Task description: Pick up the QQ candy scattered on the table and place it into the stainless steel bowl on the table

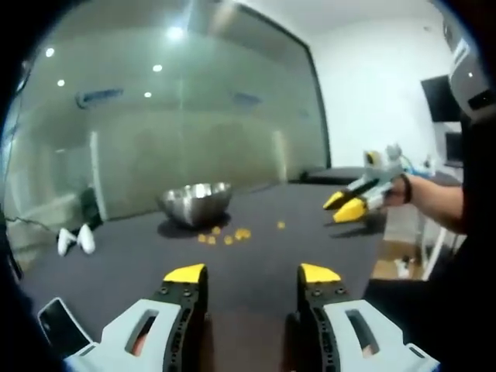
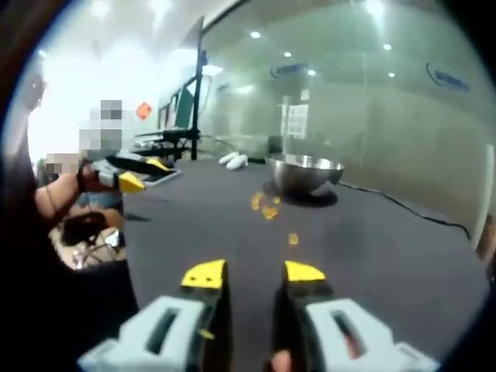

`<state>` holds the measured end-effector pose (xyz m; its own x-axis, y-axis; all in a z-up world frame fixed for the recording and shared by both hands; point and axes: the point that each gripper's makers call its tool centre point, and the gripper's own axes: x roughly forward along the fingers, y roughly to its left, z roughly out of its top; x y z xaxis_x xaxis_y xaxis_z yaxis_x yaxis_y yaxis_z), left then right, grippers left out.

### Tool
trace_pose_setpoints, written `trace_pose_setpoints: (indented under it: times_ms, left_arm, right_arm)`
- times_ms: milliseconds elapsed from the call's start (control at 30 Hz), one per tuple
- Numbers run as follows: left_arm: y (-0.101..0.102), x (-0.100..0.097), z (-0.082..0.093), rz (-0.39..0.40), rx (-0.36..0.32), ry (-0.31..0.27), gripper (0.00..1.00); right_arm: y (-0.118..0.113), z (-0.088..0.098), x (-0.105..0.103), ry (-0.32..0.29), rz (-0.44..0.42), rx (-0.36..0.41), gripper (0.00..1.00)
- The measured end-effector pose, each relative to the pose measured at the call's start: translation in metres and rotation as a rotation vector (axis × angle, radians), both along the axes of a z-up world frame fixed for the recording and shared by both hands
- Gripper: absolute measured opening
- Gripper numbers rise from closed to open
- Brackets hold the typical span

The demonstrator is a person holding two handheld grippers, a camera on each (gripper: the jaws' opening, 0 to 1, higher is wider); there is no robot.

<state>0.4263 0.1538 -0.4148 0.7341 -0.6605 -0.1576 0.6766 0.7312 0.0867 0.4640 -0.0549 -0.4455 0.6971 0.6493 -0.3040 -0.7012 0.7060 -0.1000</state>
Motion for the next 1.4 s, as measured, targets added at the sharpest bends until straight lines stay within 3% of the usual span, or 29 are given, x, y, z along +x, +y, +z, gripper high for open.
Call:
trace_pose_setpoints:
  times_ms: [467,533,900,1400]
  left_arm:
    - [0.0014,-0.0026,-0.0019,-0.003,0.000,0.006,0.48]
    - [0.0040,-0.0011,0.0027,0.012,0.009,-0.030,0.47]
    - [0.0051,0.0040,0.0030,0.022,0.013,-0.033,0.47]
    - [0.0026,0.0049,-0.0034,0.013,0.029,-0.012,0.47]
  right_arm:
    - [0.0033,0.0026,0.0001,0.004,0.001,0.012,0.28]
    - [0.0034,0.0019,0.0002,0.005,0.002,0.008,0.28]
    - [0.0035,0.0077,0.0008,0.009,0.005,0.035,0.28]
    - [0.0034,-0.0015,0.0014,0.022,0.009,0.016,0.28]
